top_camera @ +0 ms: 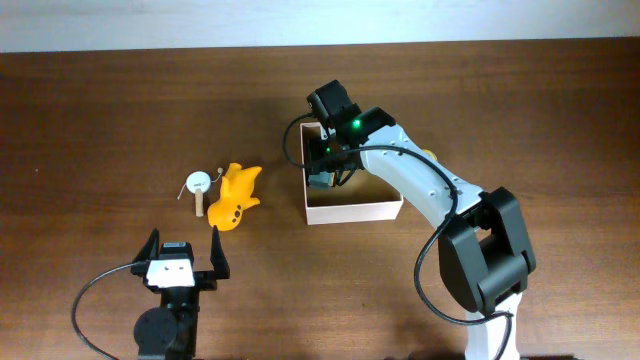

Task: Pack container
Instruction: 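Lower the truck into the box beside the cube and release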

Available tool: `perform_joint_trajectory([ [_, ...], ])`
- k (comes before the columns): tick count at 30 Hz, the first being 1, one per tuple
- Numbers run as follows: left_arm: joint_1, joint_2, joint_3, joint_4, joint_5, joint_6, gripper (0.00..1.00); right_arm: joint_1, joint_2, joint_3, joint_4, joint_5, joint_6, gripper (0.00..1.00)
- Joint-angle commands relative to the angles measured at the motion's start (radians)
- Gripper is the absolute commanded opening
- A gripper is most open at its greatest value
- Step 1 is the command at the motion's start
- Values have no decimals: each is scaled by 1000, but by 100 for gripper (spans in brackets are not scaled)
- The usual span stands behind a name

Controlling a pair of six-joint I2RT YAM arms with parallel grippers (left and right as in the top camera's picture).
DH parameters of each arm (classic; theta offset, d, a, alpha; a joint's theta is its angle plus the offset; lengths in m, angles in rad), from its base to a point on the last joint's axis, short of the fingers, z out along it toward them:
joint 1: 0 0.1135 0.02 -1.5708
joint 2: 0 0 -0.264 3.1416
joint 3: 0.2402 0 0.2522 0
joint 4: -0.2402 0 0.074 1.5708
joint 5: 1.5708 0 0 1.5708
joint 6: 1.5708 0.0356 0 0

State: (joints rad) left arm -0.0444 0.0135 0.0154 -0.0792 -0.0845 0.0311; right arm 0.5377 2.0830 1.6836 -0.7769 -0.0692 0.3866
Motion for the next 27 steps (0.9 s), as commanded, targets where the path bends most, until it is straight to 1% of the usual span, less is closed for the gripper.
perform_joint_trajectory([
  [1,0,-7,-6,0,10,15,99,5,-2,2,-3,-11,-36,61],
  [7,0,-7,-6,0,10,15,99,-2,-35,108,-79,-16,-99,61],
  [11,0,-7,-6,0,10,15,99,-2,-37,167,-142,3,-97,59],
  [14,0,-7,-6,0,10,15,99,-2,-34,167,-173,74,-48,48],
  [16,0,-7,-6,0,10,15,99,-2,-27,167,-203,123,-18,43],
  [17,0,-7,-6,0,10,15,99,-2,-21,166,-216,141,-8,36],
  [18,0,-7,-6,0,10,15,99,-2,-17,165,-221,143,-7,31],
  [21,0,-7,-6,0,10,15,99,-2,-2,155,-228,154,9,26],
  [22,0,-7,-6,0,10,15,99,-2,2,150,-231,165,24,21],
  [24,0,-7,-6,0,10,15,99,-3,5,134,-225,175,36,19],
  [27,0,-7,-6,0,10,15,99,-3,5,102,-202,190,46,12],
])
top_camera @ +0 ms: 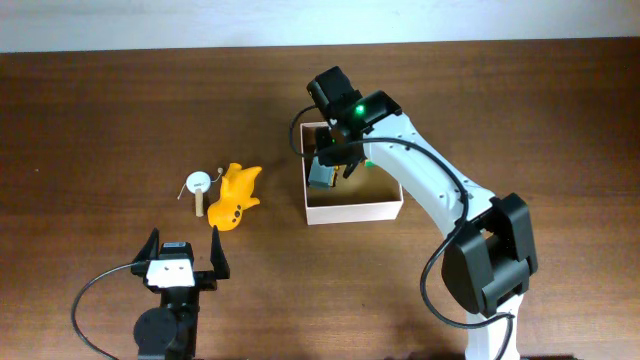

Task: Pack container
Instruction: 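Lower the truck into the box beside the cube and release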

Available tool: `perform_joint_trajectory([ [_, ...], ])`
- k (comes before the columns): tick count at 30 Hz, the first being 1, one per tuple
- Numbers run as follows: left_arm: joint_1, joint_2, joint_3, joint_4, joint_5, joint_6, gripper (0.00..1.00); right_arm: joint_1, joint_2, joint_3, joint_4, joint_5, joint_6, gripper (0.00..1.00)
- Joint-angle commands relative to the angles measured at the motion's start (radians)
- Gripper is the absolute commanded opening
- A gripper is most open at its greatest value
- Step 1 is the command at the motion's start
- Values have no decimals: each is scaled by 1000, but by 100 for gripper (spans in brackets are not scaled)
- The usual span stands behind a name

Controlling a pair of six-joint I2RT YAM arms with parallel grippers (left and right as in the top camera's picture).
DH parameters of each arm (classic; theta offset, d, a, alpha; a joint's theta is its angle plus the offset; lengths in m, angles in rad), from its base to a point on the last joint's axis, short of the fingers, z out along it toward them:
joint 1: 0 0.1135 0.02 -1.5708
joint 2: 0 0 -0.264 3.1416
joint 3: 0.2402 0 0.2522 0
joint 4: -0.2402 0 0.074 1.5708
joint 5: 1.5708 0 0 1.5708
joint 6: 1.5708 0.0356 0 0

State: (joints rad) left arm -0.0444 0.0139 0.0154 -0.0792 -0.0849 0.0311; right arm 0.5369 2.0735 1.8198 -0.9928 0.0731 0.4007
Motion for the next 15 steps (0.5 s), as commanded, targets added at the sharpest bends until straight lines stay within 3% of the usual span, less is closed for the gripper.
perform_joint_trajectory([
  [1,0,-8,-6,0,11,15,99,-2,15,-58,35,48,32,12],
  [7,0,-8,-6,0,11,15,99,-2,16,-126,84,49,54,5],
  [15,0,-8,-6,0,11,15,99,-2,17,-152,142,55,53,4],
])
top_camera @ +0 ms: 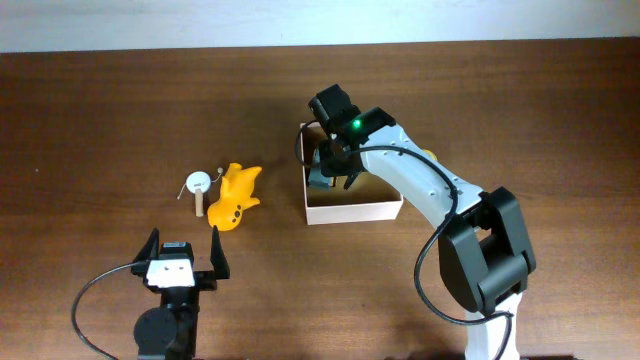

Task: Pack container
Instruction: 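Lower the truck into the box beside the cube and release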

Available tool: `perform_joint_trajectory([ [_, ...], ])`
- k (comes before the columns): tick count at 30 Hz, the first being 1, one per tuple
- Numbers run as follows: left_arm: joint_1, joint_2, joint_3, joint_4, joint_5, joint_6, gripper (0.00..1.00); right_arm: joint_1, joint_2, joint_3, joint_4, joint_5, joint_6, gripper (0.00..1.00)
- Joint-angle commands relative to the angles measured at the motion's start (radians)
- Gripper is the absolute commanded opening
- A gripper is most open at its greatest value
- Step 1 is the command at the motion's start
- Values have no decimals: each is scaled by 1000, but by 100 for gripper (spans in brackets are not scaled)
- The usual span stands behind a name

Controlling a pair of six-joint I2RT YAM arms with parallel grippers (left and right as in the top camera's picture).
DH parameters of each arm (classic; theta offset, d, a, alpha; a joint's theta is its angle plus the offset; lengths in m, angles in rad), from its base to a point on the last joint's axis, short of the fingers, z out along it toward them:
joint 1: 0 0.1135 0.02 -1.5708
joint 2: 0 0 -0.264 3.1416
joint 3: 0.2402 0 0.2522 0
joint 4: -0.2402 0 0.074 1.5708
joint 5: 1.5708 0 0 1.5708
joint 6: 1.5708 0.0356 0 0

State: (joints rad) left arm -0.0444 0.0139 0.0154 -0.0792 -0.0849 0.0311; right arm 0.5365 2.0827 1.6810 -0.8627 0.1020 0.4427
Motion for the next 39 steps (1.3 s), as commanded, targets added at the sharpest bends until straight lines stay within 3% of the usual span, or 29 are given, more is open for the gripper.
perform_joint_trajectory([
  [1,0,-8,-6,0,11,15,99,-2,8,-16,19,26,11,5],
  [13,0,-8,-6,0,11,15,99,0,36,-61,117,-72,-27,5],
  [30,0,-8,-6,0,11,15,99,-4,36,-61,174,-65,-117,5],
  [31,0,-8,-6,0,11,15,99,-5,36,-61,172,-64,-117,11],
  [33,0,-8,-6,0,11,15,99,-12,36,-61,168,-57,-117,40],
  [36,0,-8,-6,0,11,15,99,-29,36,-61,167,-42,-118,49],
  [39,0,-8,-6,0,11,15,99,-48,36,-61,164,-46,-122,49],
])
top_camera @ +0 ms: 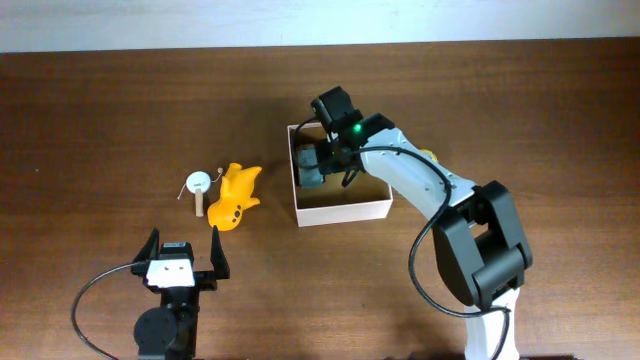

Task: Pack container
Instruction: 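Lower the truck into the box beside the cube and release, then lift the right gripper and move it toward the yellow ball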

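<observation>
The white open box (345,212) stands at the table's middle. My right gripper (322,160) reaches down into its left half, against a grey object (307,167) that lies by the box's left wall. The wrist covers the fingers, which appear shut on that object. A yellow soft toy (235,197) and a small white round piece on a wooden stick (198,184) lie on the table left of the box. My left gripper (184,248) rests open at the near edge, below the toy, with nothing in it.
A small yellow thing (430,154) peeks out behind the right arm, to the right of the box. The right arm (420,185) stretches across the box's right half. A pale wall runs along the table's far edge.
The box now sits slightly farther left and is a little turned. The right gripper and the grey object have moved left with it, to the box's left wall. The left arm is unchanged.
The right gripper was over the box's left part with the grey object under it at every earlier moment, shifting only slightly. The box stayed in place until now, when it stands a little to the left. Toy, stick piece and left arm never moved.
</observation>
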Available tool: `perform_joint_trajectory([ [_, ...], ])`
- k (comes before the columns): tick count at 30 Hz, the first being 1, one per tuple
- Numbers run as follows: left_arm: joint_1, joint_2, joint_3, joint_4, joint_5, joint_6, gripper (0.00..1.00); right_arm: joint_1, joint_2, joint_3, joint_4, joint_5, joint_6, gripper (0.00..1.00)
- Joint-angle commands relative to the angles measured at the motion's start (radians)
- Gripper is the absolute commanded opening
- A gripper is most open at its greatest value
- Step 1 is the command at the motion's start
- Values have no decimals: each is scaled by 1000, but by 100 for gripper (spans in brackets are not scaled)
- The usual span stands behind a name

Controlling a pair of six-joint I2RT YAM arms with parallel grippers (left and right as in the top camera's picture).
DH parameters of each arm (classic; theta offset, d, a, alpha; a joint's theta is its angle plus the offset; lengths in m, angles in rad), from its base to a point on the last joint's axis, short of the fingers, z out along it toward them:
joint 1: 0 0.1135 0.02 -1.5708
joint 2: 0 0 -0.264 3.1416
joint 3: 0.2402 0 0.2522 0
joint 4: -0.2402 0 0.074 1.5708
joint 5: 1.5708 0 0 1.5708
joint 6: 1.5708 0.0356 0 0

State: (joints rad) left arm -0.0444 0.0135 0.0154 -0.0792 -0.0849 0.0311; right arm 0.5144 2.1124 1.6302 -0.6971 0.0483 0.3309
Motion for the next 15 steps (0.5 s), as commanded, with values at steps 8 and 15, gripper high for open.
perform_joint_trajectory([
  [8,0,-7,-6,0,11,15,99,-39,6,-9,-9,-23,-44,49],
  [15,0,-7,-6,0,11,15,99,-39,3,39,-25,-63,-61,49],
])
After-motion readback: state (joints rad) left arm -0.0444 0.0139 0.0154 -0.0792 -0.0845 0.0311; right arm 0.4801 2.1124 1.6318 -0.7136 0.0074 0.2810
